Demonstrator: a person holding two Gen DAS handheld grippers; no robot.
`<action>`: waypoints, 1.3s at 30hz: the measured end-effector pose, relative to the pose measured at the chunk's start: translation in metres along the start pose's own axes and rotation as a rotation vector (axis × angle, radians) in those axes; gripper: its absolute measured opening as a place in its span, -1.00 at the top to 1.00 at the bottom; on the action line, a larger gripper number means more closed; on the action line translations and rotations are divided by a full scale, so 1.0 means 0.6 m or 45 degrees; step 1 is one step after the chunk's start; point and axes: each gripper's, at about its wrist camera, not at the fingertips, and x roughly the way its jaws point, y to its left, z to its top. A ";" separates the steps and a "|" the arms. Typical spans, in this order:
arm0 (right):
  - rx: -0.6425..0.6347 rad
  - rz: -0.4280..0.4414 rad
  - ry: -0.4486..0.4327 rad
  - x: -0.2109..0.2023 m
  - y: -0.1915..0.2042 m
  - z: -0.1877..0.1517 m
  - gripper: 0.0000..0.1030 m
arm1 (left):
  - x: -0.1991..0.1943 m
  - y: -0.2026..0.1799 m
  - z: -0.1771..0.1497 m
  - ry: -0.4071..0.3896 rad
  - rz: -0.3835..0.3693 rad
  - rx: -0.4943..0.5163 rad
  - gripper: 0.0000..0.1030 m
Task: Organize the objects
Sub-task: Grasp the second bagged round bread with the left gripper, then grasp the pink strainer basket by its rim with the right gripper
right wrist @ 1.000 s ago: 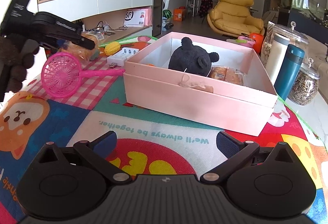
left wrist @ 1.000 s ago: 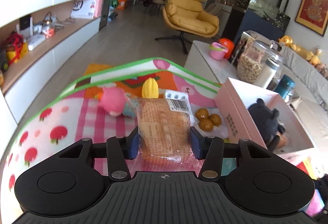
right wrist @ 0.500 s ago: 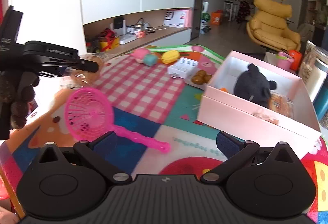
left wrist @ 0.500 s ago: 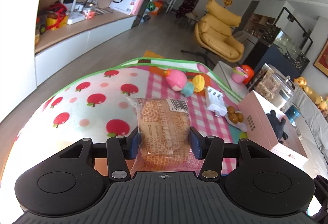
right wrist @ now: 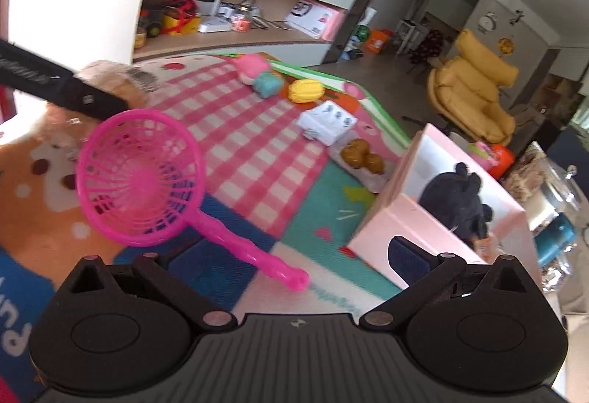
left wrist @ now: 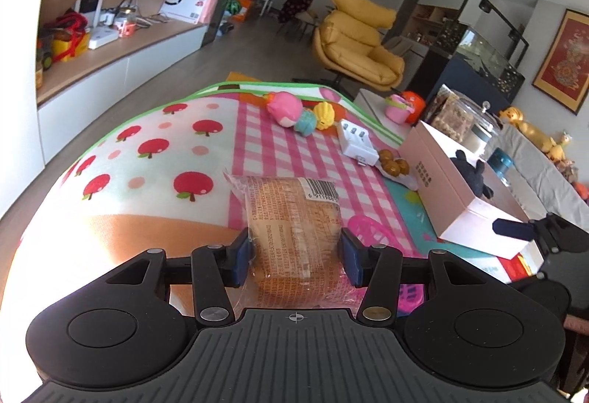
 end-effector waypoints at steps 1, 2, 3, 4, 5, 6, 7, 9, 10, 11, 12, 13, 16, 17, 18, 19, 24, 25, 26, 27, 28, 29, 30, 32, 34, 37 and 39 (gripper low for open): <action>0.047 0.006 0.017 0.001 -0.015 0.002 -1.00 | 0.000 -0.002 -0.002 0.004 -0.012 0.002 -0.04; 0.099 0.043 0.029 0.000 -0.028 0.004 -1.00 | 0.001 -0.005 -0.006 0.011 -0.022 0.008 -0.04; 0.161 0.108 0.033 -0.004 -0.041 0.006 -1.00 | 0.001 -0.008 -0.009 0.018 -0.029 0.016 -0.04; 0.222 0.189 0.036 -0.010 -0.051 0.007 -1.00 | 0.001 -0.011 -0.012 0.025 -0.036 0.025 -0.04; 0.272 0.278 0.045 -0.016 -0.059 0.008 -1.00 | 0.000 -0.014 -0.017 0.032 -0.043 0.036 -0.04; 0.310 0.369 0.057 -0.021 -0.064 0.009 -1.00 | -0.001 -0.016 -0.021 0.036 -0.049 0.047 -0.04; 0.334 0.437 0.071 -0.025 -0.065 0.009 -1.00 | -0.003 -0.019 -0.024 0.040 -0.056 0.054 -0.04; 0.349 0.516 0.104 -0.027 -0.060 0.009 -1.00 | -0.009 -0.021 -0.030 0.042 -0.068 0.055 -0.04; 0.356 0.539 0.125 -0.025 -0.055 0.009 -1.00 | -0.012 -0.019 -0.030 0.037 -0.067 0.049 -0.04; 0.369 0.556 0.146 -0.021 -0.054 0.008 -1.00 | -0.016 -0.016 -0.030 0.027 -0.060 0.043 -0.04; 0.387 0.569 0.168 -0.015 -0.052 0.008 -0.98 | -0.019 -0.013 -0.028 0.016 -0.050 0.037 -0.04; 0.403 0.580 0.187 -0.010 -0.049 0.010 -0.85 | -0.022 -0.008 -0.025 0.004 -0.037 0.024 -0.04; 0.457 0.636 0.225 0.013 -0.043 0.018 -0.69 | -0.031 0.010 -0.017 -0.023 0.001 -0.010 -0.04; 0.469 0.647 0.223 0.021 -0.039 0.023 -0.69 | -0.034 0.016 -0.014 -0.030 0.015 -0.019 -0.04; 0.475 0.649 0.220 0.029 -0.035 0.030 -0.69 | -0.036 0.020 -0.012 -0.035 0.026 -0.028 -0.04; 0.477 0.650 0.216 0.036 -0.030 0.038 -0.69 | -0.038 0.025 -0.010 -0.041 0.039 -0.040 -0.04; 0.383 0.616 0.127 0.054 0.011 0.081 -0.84 | -0.046 0.044 -0.004 -0.059 0.077 -0.077 -0.04; 0.351 0.617 0.113 0.055 0.022 0.089 -0.87 | -0.048 0.047 -0.004 -0.060 0.080 -0.081 -0.04; 0.323 0.626 0.107 0.056 0.031 0.094 -0.87 | -0.049 0.050 -0.004 -0.061 0.082 -0.084 -0.04; 0.298 0.636 0.105 0.055 0.039 0.097 -0.87 | -0.049 0.051 -0.004 -0.061 0.083 -0.085 -0.04; 0.268 0.644 0.105 0.053 0.049 0.101 -0.87 | -0.050 0.053 -0.005 -0.060 0.085 -0.086 -0.03; 0.252 0.637 0.105 0.051 0.055 0.101 -0.86 | -0.050 0.054 -0.005 -0.059 0.092 -0.087 -0.03; 0.241 0.629 0.106 0.050 0.058 0.100 -0.86 | -0.051 0.056 -0.007 -0.059 0.092 -0.089 -0.03; 0.227 0.645 0.128 0.050 0.059 0.095 -0.86 | -0.050 0.058 -0.008 -0.055 0.087 -0.093 -0.03; 0.214 0.643 0.146 0.047 0.059 0.087 -0.86 | -0.048 0.057 -0.010 -0.051 0.082 -0.091 -0.04; 0.178 0.633 0.156 0.039 0.057 0.070 -0.86 | -0.045 0.053 -0.012 -0.045 0.071 -0.089 -0.03; 0.154 0.618 0.164 0.032 0.052 0.060 -0.75 | -0.045 0.050 -0.013 -0.045 0.063 -0.087 -0.03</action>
